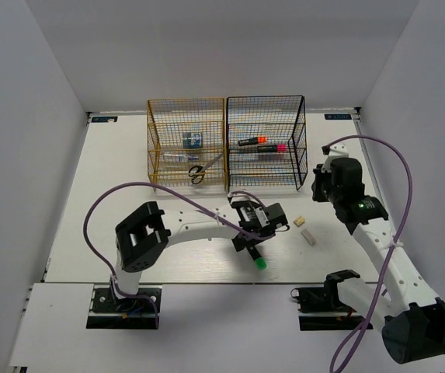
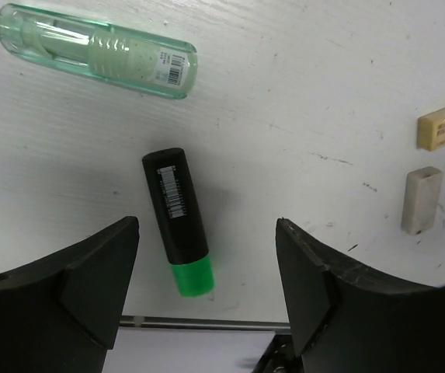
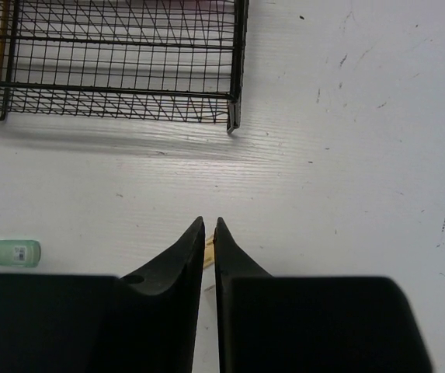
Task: Sort the stationery into containers
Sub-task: Pick up the pen from the center of the board.
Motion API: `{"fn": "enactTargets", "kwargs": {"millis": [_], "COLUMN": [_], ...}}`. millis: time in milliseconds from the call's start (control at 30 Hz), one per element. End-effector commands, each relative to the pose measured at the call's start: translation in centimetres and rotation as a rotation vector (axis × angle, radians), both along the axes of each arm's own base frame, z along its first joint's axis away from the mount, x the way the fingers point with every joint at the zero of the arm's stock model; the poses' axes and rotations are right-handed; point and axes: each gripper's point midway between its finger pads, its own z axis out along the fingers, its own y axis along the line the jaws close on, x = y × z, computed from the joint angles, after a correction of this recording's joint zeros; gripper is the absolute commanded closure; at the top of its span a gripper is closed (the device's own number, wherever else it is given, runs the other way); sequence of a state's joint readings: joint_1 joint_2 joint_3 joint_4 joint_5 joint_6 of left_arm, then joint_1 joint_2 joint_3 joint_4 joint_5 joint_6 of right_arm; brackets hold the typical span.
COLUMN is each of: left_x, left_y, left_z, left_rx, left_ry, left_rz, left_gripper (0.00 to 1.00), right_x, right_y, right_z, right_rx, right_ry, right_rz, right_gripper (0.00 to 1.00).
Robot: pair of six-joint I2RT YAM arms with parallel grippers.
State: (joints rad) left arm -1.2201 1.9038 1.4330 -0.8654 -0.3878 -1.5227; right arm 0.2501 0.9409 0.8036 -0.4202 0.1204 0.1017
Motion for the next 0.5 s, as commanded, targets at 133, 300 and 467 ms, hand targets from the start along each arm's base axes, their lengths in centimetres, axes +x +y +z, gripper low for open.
{"fn": "enactTargets", "kwargs": {"millis": [133,300,467], "left_x": [-0.4,-0.8,-1.2], "left_y": [0.5,0.3,0.4], "left_z": [-0.7,-2.3,-3.9], "left_rx": [0.062,0.094,0.122], "left_ry": [0.011,0.049,0.094], "left_rz": [0.139,0.172,0.186], "left_gripper": [0.18,0.22,0.29], "right_x": [0.6,0.6,0.5], "right_y": [-0.9,-1.2,-1.1], "right_z": [2.1,2.6,2.7], "right_rx": [0.031,0.031,0.043], "right_ry": [-0.081,-0.102,-0.104], "right_rz": [-0.069,-0.087,-0.084], "right_gripper": [0.88,0.88,0.88]}}
